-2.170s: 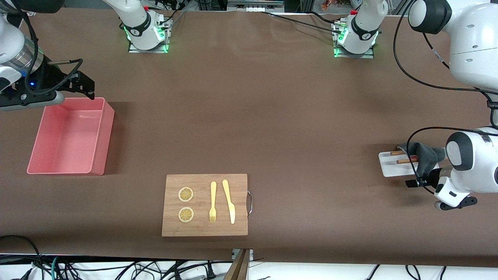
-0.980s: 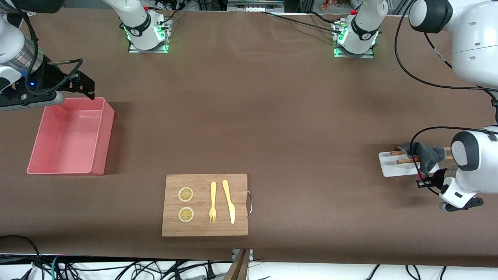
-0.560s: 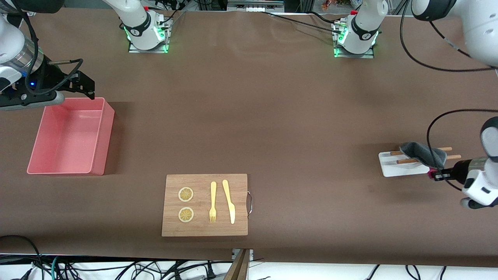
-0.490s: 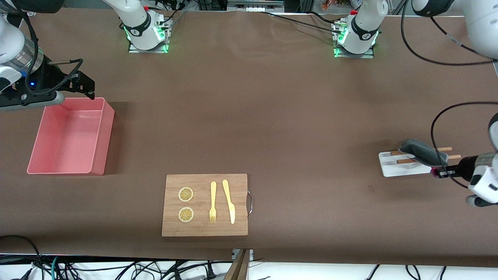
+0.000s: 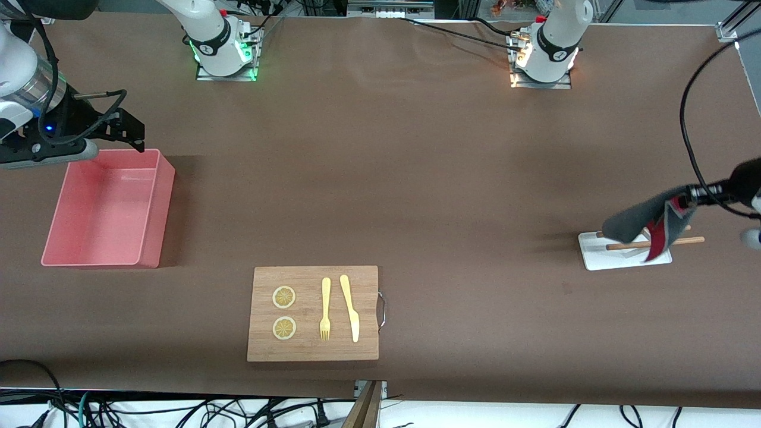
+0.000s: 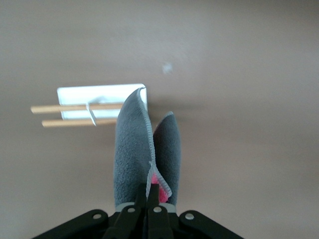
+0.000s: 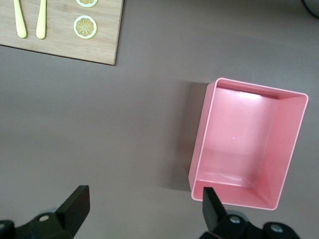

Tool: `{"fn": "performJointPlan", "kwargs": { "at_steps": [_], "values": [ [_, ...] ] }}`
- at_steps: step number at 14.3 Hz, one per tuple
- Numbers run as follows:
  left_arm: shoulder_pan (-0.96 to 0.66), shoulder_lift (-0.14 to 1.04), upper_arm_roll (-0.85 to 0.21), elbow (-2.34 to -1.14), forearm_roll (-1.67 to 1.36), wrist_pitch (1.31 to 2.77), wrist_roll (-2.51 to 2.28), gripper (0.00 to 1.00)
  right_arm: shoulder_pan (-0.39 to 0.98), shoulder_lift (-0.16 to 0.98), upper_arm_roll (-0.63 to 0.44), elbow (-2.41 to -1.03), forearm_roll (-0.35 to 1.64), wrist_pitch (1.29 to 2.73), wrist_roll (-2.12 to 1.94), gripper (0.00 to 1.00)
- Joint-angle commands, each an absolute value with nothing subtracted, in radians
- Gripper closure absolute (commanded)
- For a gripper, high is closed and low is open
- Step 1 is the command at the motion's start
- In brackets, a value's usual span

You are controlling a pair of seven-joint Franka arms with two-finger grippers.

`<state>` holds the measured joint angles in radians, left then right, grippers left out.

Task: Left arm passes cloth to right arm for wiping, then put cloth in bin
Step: 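Lift the grey cloth off the holder with the left gripper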

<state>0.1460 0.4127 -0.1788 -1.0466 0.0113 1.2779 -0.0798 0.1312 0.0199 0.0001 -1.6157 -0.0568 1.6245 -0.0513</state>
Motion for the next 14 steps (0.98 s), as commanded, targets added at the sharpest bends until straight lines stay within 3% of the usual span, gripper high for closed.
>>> {"fn": "performJointPlan", "kwargs": {
  "at_steps": [1, 7, 14],
  "values": [
    [0.15, 0.376, -0.286, -1.069, -0.007, 1.243, -0.146, 1.0, 0.126, 0.028, 0.006, -1.592, -0.055, 1.608, -0.06, 0.0],
    [0.137, 0.417, -0.5, -1.065, -0.176, 1.328, 0.03, 1.0, 0.133, 0.026, 0.012, -1.588, -0.057, 1.608, -0.057, 0.0],
    [0.066, 0.451, -0.512, -1.065, -0.259, 1.481, 0.592, 1.0, 0.161, 0.034, 0.017, -1.572, -0.038, 1.615, -0.067, 0.0]
  ]
}}
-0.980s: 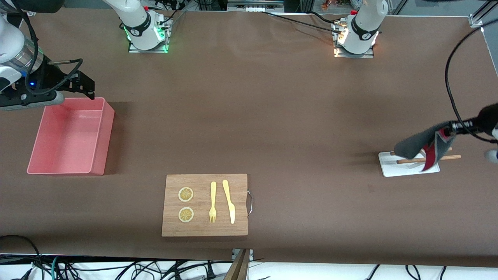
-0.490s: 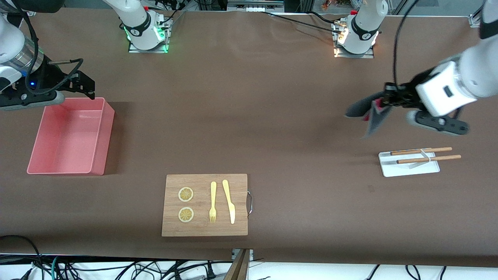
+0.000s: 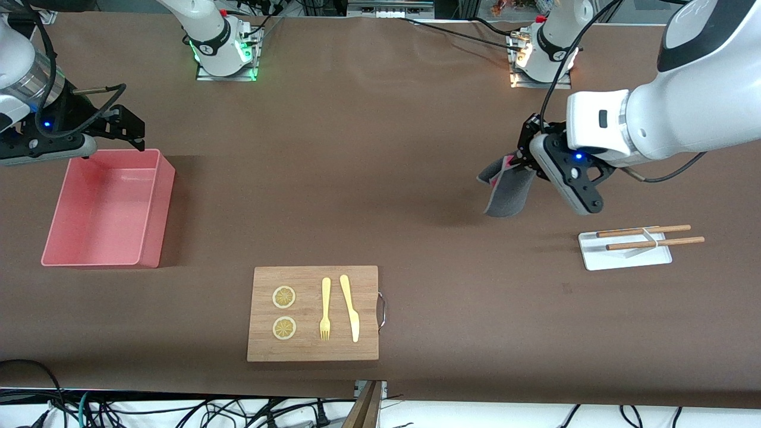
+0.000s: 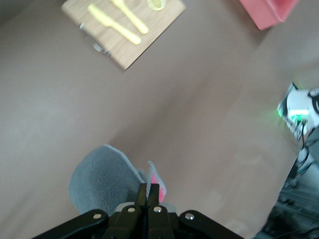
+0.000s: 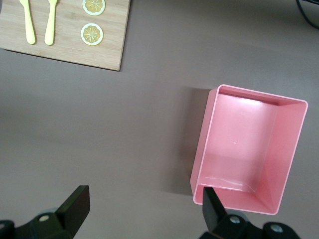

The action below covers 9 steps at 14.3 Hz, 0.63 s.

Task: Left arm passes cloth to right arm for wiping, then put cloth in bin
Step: 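Carry the cloth to mid-table while the right gripper reaches toward it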

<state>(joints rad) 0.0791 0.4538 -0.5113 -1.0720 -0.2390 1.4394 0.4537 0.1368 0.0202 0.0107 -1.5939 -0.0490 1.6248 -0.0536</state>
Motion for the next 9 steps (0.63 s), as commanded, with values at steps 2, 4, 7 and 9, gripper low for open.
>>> {"fn": "performJointPlan", "kwargs": {
  "at_steps": [2, 4, 7, 9],
  "values": [
    [0.031, 0.453, -0.512, -1.065, -0.261, 1.535, 0.694, 1.0, 0.219, 0.041, 0.017, -1.572, -0.046, 1.608, -0.074, 0.0],
    [-0.018, 0.453, -0.512, -1.066, -0.262, 1.612, 0.719, 1.0, 0.252, 0.044, 0.018, -1.583, -0.034, 1.597, -0.182, 0.0],
    [-0.095, 0.479, -0.512, -1.066, -0.258, 1.724, 0.721, 1.0, 0.273, 0.072, 0.04, -1.583, 0.102, 1.597, -0.342, 0.0],
    [-0.101, 0.479, -0.512, -1.065, -0.259, 1.735, 0.791, 1.0, 0.272, 0.11, 0.038, -1.583, 0.289, 1.611, -0.45, 0.0]
  ]
}}
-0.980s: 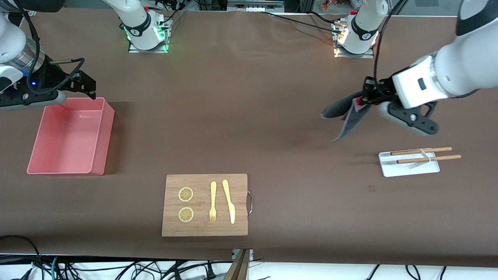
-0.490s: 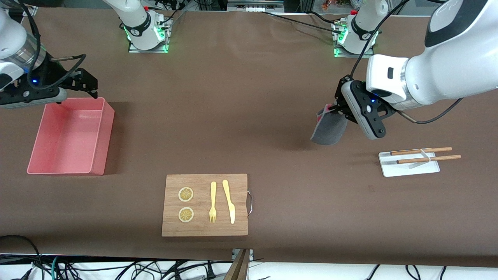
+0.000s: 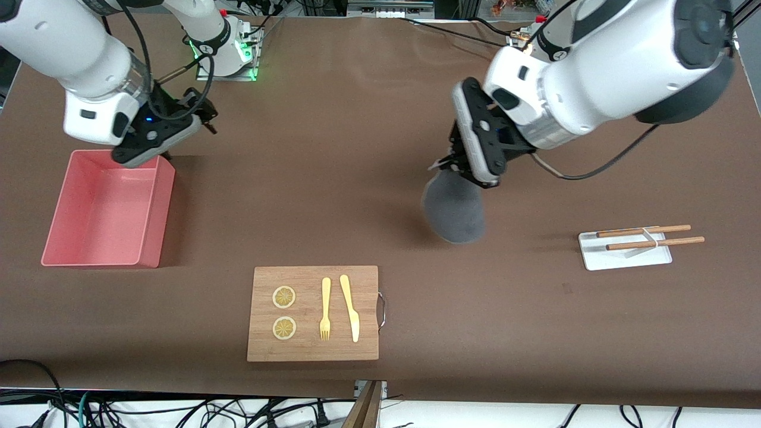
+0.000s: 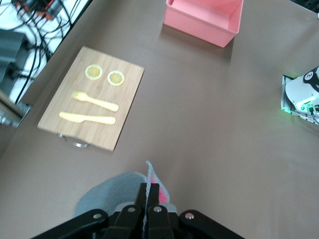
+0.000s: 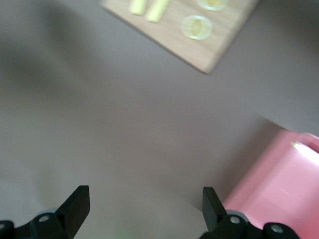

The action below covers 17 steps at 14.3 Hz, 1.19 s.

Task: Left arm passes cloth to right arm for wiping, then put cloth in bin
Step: 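Carry the cloth to mid-table while the right gripper reaches toward it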

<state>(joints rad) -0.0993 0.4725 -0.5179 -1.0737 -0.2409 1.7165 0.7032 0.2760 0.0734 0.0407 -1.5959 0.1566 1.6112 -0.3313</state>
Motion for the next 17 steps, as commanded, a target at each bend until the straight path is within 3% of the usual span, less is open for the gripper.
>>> {"fn": "performJointPlan", "kwargs": {
  "at_steps": [1, 7, 13, 17],
  "values": [
    [-0.098, 0.476, -0.512, -1.066, -0.262, 1.735, 0.836, 1.0, 0.264, 0.133, 0.034, -1.582, 0.376, 1.627, -0.577, 0.0],
    [-0.1, 0.468, -0.518, -1.065, -0.261, 1.732, 0.906, 1.0, 0.264, 0.23, 0.032, -1.604, 0.664, 1.722, -0.973, 0.0],
    [-0.1, 0.454, -0.532, -1.066, -0.262, 1.729, 0.913, 1.0, 0.264, 0.261, 0.081, -1.772, 1.001, 1.926, -1.372, 0.0],
    [-0.104, 0.454, -0.54, -1.068, -0.261, 1.729, 0.897, 1.0, 0.271, 0.368, 0.089, -1.775, 1.237, 1.951, -1.61, 0.0]
  ]
}}
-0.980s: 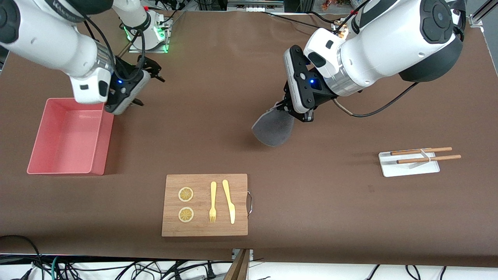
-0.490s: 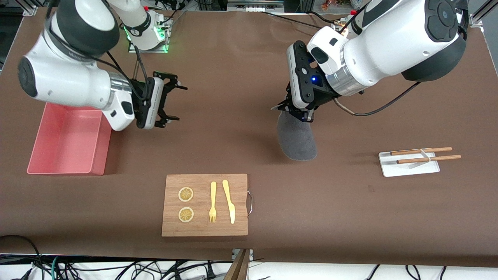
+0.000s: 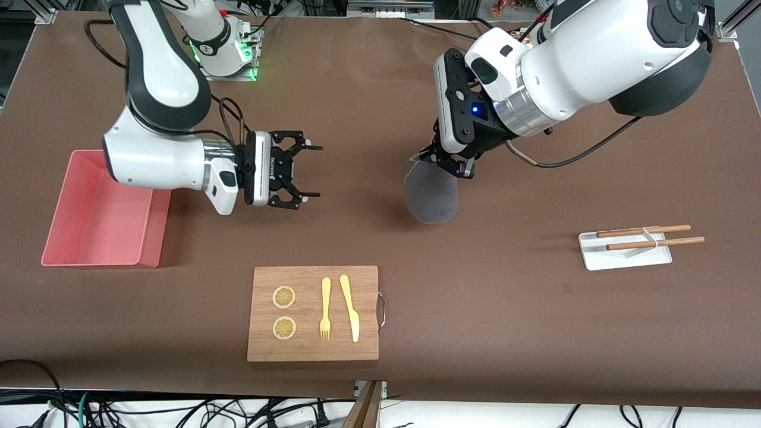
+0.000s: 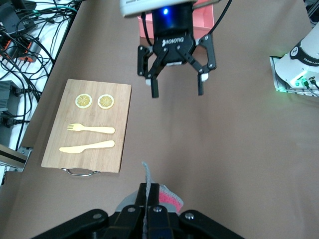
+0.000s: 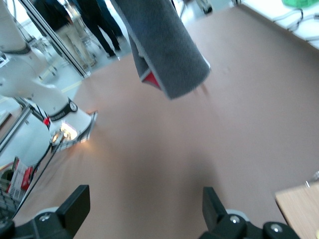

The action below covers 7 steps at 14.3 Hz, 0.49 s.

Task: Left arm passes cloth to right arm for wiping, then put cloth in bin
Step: 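Carry the cloth to mid-table while the right gripper reaches toward it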

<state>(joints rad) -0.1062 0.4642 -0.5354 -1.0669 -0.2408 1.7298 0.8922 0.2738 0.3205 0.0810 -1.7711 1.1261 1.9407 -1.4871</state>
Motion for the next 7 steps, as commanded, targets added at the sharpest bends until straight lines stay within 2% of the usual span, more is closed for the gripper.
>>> {"fn": "performJointPlan", "kwargs": {
  "at_steps": [1, 4, 7],
  "values": [
    [-0.104, 0.454, -0.541, -1.069, -0.261, 1.729, 0.87, 1.0, 0.273, 0.388, 0.089, -1.772, 1.296, 1.951, -1.664, 0.0],
    [-0.145, 0.457, -0.558, -1.071, -0.253, 1.738, 0.763, 1.0, 0.334, 0.439, 0.089, -1.769, 1.487, 2.017, -1.782, 0.0],
    [-0.204, 0.471, -0.552, -1.081, -0.238, 1.869, 0.684, 1.0, 0.432, 0.482, 0.089, -1.744, 1.612, 2.143, -1.827, 0.0]
  ]
}}
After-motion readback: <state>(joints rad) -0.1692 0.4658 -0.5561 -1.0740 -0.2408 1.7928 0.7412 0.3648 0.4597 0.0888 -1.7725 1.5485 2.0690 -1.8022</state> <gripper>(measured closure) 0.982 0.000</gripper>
